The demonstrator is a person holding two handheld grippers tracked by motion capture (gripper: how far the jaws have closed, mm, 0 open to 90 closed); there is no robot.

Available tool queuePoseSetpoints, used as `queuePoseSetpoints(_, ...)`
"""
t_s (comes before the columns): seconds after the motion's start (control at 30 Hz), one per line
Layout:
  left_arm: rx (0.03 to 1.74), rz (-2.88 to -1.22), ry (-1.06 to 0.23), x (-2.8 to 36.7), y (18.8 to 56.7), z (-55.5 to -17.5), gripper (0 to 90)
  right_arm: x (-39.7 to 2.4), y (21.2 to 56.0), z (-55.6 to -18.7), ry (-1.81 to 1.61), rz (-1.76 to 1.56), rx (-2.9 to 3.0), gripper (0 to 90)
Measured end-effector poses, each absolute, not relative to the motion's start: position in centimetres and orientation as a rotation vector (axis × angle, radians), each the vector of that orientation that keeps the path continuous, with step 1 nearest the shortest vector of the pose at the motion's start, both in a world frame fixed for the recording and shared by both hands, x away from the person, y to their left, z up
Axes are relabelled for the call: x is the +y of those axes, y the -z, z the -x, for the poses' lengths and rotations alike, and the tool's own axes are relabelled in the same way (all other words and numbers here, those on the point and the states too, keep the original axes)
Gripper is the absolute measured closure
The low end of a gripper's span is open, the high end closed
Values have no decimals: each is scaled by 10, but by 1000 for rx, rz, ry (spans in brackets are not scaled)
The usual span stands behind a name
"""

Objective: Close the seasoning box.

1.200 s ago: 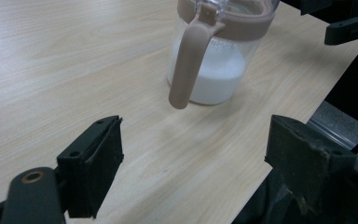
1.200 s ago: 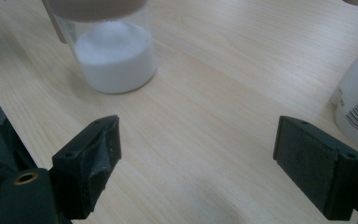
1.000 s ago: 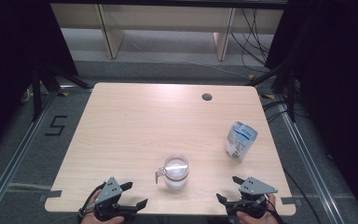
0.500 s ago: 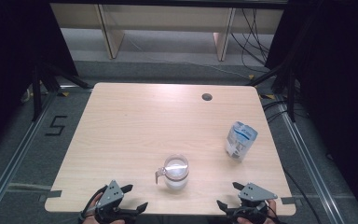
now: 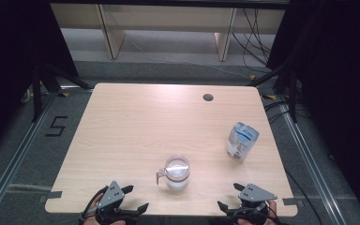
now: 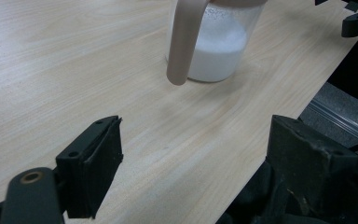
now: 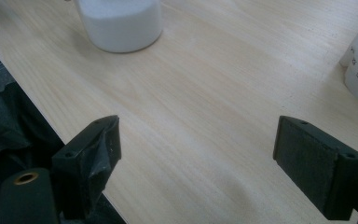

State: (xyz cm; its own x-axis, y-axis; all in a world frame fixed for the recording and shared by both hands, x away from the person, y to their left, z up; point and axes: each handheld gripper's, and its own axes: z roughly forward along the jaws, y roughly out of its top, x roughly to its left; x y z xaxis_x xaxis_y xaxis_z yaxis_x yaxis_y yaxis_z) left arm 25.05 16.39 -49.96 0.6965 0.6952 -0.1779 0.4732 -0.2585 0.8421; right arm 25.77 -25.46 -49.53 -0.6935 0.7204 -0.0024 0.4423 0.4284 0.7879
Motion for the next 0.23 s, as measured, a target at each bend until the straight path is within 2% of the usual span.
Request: queuePoseSetpoints(0.23, 914, -1921, -288, 165, 500, -251, 166, -255, 496, -258, -1143, -1022, 2333, 158)
